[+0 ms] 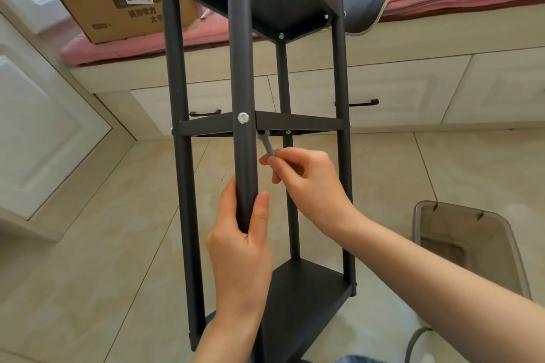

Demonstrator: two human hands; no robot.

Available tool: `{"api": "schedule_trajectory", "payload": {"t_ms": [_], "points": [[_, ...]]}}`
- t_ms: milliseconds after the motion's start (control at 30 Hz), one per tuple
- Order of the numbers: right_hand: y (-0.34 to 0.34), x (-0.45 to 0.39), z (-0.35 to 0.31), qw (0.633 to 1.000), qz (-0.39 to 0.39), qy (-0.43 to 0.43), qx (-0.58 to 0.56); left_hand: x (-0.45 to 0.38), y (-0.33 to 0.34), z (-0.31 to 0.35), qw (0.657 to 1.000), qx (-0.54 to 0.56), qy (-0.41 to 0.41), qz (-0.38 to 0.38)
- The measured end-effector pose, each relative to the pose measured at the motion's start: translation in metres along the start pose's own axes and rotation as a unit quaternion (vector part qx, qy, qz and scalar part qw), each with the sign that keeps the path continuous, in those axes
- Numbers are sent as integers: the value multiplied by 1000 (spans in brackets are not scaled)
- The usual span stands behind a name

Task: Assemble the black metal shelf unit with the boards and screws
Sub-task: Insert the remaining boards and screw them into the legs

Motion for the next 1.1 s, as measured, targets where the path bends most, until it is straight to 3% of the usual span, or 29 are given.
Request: {"api": "schedule_trajectory", "payload": {"t_ms": [1100], "points": [[24, -25, -20, 990, 68, -117, 38, 1, -11, -7, 1000, 10, -4, 7]]}}
Point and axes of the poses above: each hand's wrist, its own x-axis away from the middle knuckle, its own y-axis out of the palm, z = x × y, the point moved 9 cm from there along -x, towards the middle knuckle, and after that the axes turned 5 degrees about -z, right-handed, at the moved point
